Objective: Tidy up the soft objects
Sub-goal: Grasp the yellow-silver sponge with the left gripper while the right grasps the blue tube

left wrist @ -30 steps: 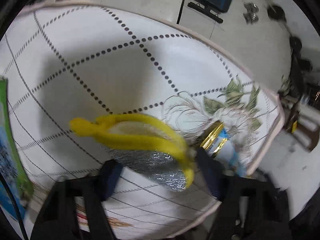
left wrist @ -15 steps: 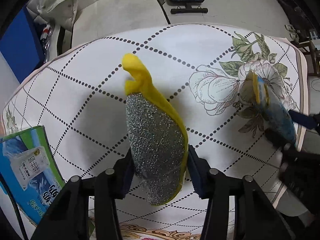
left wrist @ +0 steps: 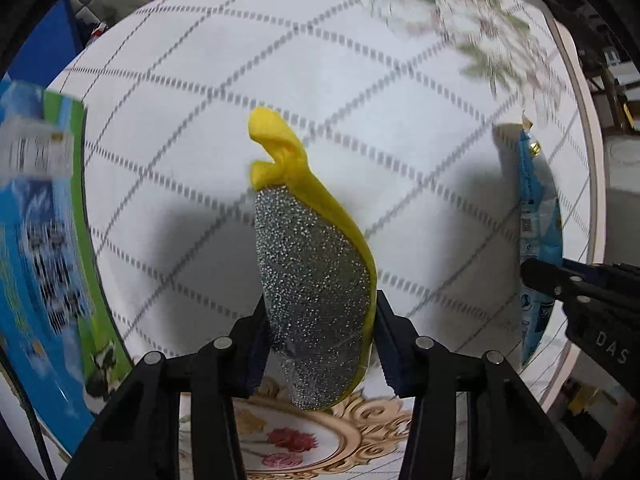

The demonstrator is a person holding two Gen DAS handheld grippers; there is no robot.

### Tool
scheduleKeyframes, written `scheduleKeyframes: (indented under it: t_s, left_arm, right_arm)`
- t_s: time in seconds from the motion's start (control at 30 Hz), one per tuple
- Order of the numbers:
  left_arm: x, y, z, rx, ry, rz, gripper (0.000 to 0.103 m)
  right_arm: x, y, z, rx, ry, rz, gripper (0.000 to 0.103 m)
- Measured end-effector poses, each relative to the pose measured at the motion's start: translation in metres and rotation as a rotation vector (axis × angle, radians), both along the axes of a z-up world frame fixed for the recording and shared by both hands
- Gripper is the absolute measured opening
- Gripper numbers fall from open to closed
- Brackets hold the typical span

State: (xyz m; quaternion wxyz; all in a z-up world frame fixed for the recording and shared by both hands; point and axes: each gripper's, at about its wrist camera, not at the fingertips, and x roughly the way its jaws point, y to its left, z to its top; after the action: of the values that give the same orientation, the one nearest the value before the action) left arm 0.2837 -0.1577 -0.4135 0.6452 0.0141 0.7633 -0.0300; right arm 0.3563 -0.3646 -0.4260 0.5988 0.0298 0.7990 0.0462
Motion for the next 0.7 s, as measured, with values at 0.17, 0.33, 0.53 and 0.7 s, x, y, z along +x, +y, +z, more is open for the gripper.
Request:
scheduleKeyframes:
  t_s: [0.17,0.33,0.53,0.7]
  left_arm:
    - [-0.015,0.001,-0.006,0.026,-0.005,-0.023,0.045]
    - [-0.014,-0.001,-0.007,0.031,0.004,-0.017,0.046]
    - [-0.001,0.001,-0.016,0.024,-0.013,-0.028,0.045]
    - [-0.006,0.000,-0.007,0.013,-0.044,-0.023,0.042]
  right_arm:
    - [-0.017,0.003,0.001,-0.045,-0.013,-0.031,0.020]
    - [-0.027,0.014,0.000,-0.094,-0.016,-0.033,0.029]
    - [-0.040,0.011,-0.007,-0.120,-0.004,-0.072,0.034]
    - [-0.047,0.005,-0.008,-0.128,-0.047,-0.103,0.022]
